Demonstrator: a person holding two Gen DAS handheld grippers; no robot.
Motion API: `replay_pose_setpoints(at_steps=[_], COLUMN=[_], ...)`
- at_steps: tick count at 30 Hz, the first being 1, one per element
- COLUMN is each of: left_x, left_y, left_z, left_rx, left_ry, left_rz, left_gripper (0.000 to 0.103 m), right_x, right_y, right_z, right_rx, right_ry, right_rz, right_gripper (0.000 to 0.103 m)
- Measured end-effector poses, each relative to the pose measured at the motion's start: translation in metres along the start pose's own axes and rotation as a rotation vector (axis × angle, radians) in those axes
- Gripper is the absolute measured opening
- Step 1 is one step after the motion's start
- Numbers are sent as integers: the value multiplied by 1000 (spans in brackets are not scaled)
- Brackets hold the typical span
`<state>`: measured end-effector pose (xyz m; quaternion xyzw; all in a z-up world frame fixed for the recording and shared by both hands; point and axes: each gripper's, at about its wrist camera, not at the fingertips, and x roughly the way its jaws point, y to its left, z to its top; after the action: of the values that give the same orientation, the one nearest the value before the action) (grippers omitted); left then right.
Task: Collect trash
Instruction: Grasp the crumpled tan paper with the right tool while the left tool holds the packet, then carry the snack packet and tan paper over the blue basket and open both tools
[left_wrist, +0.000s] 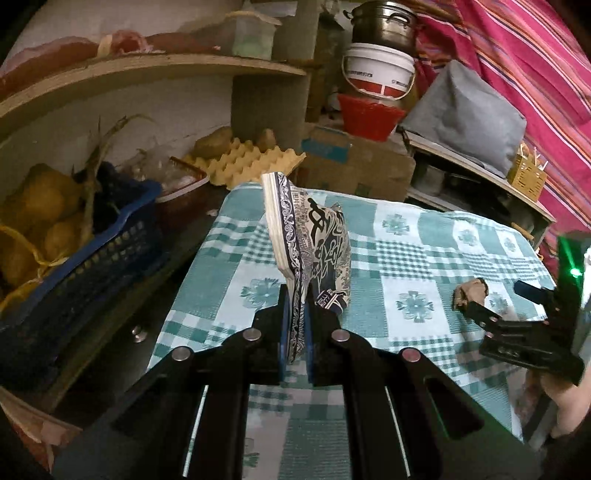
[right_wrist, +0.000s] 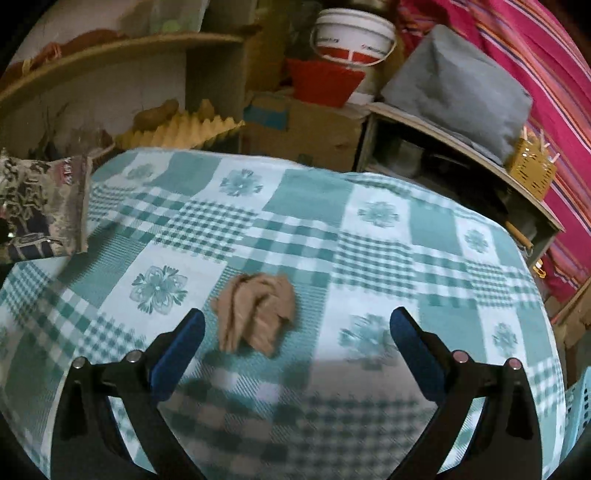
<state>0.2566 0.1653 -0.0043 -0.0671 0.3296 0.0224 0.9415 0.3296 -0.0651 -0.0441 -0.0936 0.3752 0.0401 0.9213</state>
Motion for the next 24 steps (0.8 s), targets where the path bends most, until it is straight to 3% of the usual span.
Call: replay_pose_setpoints(at_steps=[1,3,4,6,7,14,24], left_x=[1,4,5,7,6,3,-15], left_y=[1,2,1,1,0,-18,-92], left_z=[0,-1,-1,-1,-1,0,0], left_rx=[2,10,10,11,13,25,117], left_ry=[3,8,10,14,15,6,-42], left_rz=[5,18,19,17,19,13,-69], left_gripper=[5,5,5,5,5,5,5], right_x=[4,13,15,17,17,-18,-101], right_y=[2,4,4,4,3,-22,-152], right_z=[1,3,4,5,4,0,-42], right_rx=[-4,-8,-4,0,-3,20,155], right_ry=[13,42,54,63,68,-2,-70], right_rz=[1,16,42,59,73,78,-38], right_gripper=[97,78,74,50,48,46,47])
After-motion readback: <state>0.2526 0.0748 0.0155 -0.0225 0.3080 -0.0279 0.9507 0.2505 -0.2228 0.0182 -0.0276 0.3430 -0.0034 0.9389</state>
